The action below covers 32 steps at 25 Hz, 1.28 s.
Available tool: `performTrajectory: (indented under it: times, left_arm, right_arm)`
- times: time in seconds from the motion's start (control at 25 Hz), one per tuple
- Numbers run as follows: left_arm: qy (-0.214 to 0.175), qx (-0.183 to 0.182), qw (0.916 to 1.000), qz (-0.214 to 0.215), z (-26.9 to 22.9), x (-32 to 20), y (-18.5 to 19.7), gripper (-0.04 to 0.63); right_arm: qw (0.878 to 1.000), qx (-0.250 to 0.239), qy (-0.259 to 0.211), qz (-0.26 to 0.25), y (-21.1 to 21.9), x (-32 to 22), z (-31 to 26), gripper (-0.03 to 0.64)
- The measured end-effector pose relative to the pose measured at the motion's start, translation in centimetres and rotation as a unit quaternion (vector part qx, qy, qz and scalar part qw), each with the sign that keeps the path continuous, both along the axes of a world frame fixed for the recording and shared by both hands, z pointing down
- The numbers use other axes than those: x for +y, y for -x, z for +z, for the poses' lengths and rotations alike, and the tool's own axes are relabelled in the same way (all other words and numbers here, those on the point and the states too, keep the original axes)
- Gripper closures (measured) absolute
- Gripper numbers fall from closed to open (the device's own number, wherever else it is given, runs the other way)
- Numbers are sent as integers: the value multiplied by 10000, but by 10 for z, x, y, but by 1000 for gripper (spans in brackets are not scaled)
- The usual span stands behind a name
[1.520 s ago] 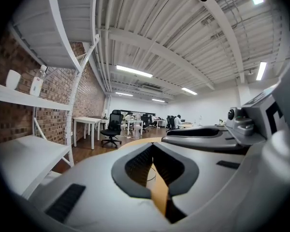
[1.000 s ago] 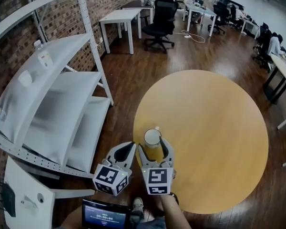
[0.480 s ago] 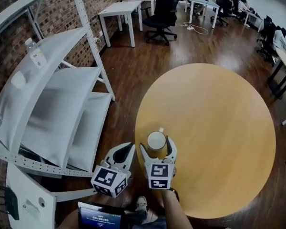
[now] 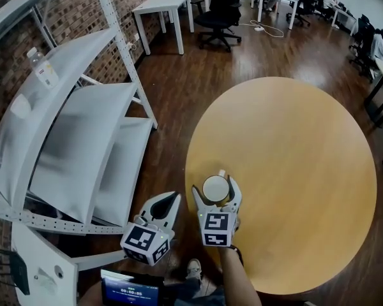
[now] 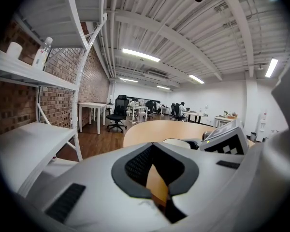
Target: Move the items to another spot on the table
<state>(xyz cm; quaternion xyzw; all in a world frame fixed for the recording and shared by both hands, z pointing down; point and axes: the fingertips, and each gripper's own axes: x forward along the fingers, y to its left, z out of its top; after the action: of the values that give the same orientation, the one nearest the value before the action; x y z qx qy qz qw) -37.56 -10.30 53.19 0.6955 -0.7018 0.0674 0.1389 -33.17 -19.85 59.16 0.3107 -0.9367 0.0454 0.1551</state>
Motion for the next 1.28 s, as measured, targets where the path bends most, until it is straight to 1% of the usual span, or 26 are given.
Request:
performTrajectory:
  times: [0.08, 0.12, 0.2, 0.64, 0.92, 1.28]
  left_arm:
    - [23, -7, 10000, 4, 2, 1, 0, 594]
    - [33, -14, 10000, 4, 2, 1, 1, 593]
    - [45, -23, 10000, 3, 2, 2, 1, 594]
    - [34, -76, 10000, 53, -4, 5, -6, 594]
    - [-42, -95, 9999, 89, -14, 3, -16, 594]
    - [-399, -99, 9991, -30, -53, 3, -26, 594]
  right_arm:
    - [10000, 68, -41, -44, 1, 0, 4, 161]
    - [9999, 69, -59, -66, 0, -1, 4, 193]
    - [9999, 31, -86, -98, 1, -1, 4, 213]
    - [9997, -41, -129, -225, -3, 1, -5, 216]
    - [9989, -197, -304, -311, -8, 11, -37, 216]
    - [9970, -374, -576, -357, -20, 25, -106, 215]
